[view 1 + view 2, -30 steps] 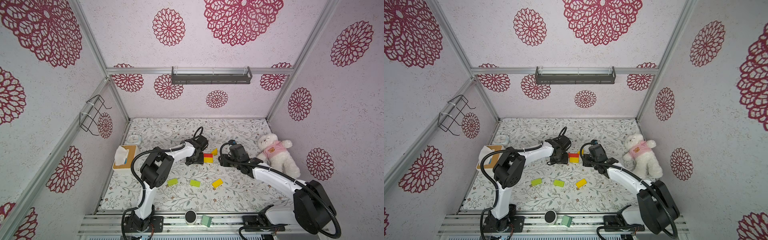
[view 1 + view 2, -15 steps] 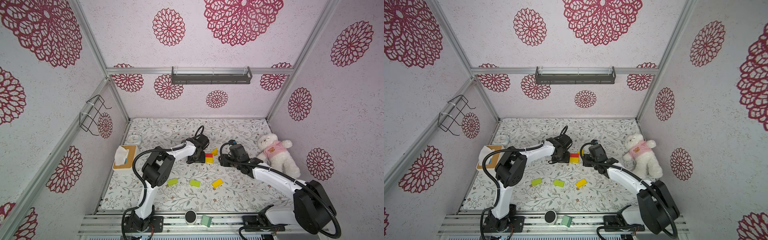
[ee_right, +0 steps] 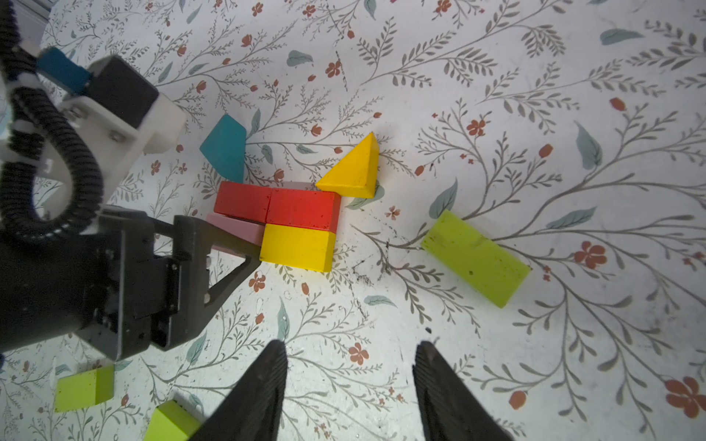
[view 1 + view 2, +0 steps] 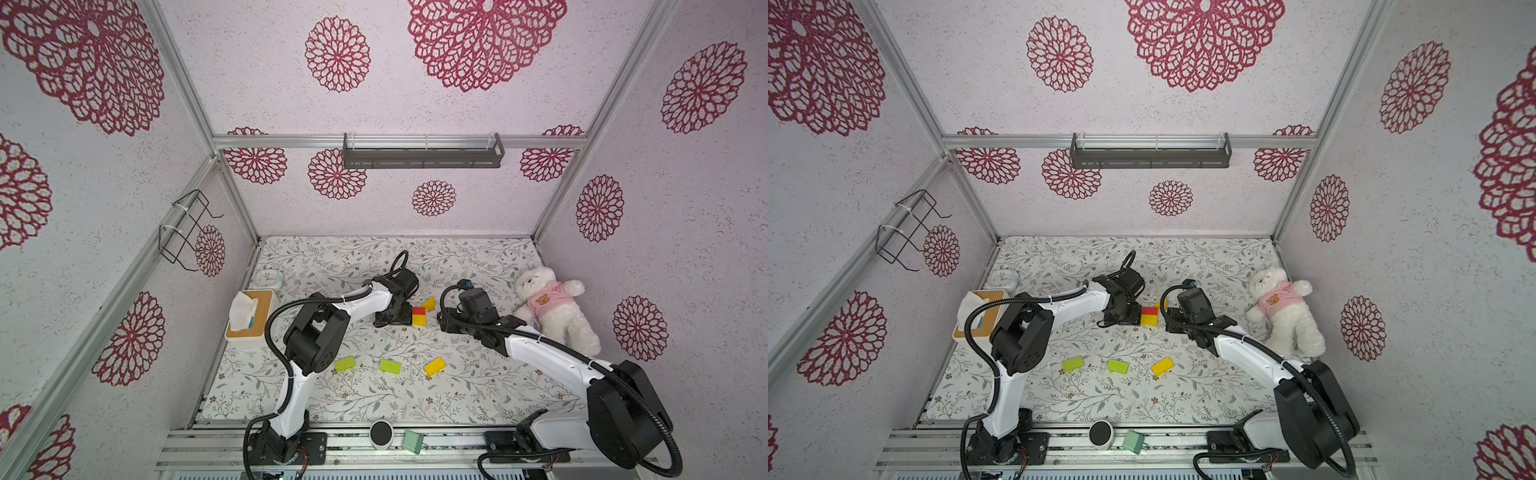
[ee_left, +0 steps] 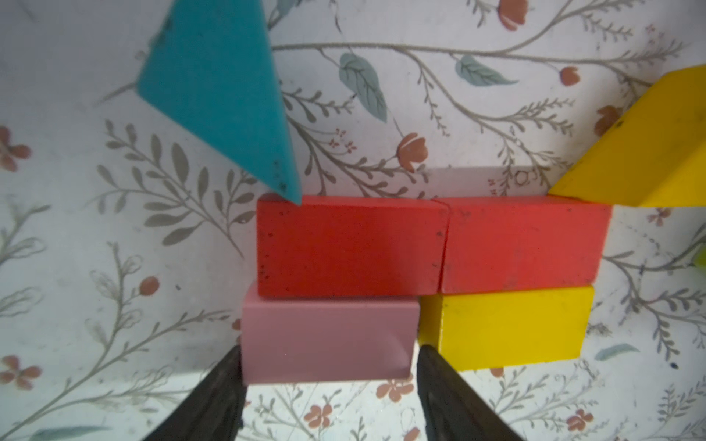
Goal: Assemble a carrot with building blocks
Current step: Move the building block to the center of the board, then assemble the building block at the center of the board.
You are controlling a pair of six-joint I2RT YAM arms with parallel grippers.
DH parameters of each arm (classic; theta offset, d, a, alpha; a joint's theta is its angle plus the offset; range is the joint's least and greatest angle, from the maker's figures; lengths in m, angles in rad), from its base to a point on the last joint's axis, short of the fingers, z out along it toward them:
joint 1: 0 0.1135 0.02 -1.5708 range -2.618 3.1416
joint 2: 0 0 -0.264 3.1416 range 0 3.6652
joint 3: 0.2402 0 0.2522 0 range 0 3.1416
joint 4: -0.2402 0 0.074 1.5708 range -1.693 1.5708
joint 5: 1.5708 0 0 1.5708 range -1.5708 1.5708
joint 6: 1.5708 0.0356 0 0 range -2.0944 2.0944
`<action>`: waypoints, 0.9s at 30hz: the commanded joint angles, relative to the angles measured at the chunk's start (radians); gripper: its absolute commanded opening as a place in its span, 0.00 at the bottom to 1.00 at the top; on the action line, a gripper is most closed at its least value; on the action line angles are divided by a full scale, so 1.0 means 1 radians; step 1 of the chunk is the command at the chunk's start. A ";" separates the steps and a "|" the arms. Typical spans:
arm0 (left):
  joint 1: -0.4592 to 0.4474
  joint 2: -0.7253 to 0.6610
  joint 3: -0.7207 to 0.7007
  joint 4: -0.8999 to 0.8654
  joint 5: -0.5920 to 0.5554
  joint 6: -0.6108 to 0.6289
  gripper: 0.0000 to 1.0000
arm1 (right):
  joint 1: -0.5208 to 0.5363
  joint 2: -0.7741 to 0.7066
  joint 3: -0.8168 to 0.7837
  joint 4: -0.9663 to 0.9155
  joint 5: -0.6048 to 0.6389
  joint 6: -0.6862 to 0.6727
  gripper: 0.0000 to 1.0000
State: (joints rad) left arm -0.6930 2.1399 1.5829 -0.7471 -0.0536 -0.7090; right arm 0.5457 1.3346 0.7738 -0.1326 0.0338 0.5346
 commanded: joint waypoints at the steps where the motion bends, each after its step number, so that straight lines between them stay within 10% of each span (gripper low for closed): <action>1: 0.003 -0.099 -0.024 0.037 -0.008 -0.027 0.72 | -0.005 -0.034 0.001 -0.003 0.019 0.016 0.57; 13: 0.145 -0.330 -0.294 0.252 0.114 -0.087 0.64 | 0.001 0.055 -0.034 0.123 -0.046 0.040 0.36; 27: 0.208 -0.209 -0.336 0.351 0.236 -0.086 0.21 | 0.014 0.268 0.002 0.237 -0.049 0.060 0.16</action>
State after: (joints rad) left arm -0.4938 1.9026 1.2221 -0.4343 0.1513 -0.7971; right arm 0.5552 1.5883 0.7403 0.0673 -0.0063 0.5785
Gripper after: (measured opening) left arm 0.224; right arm 0.166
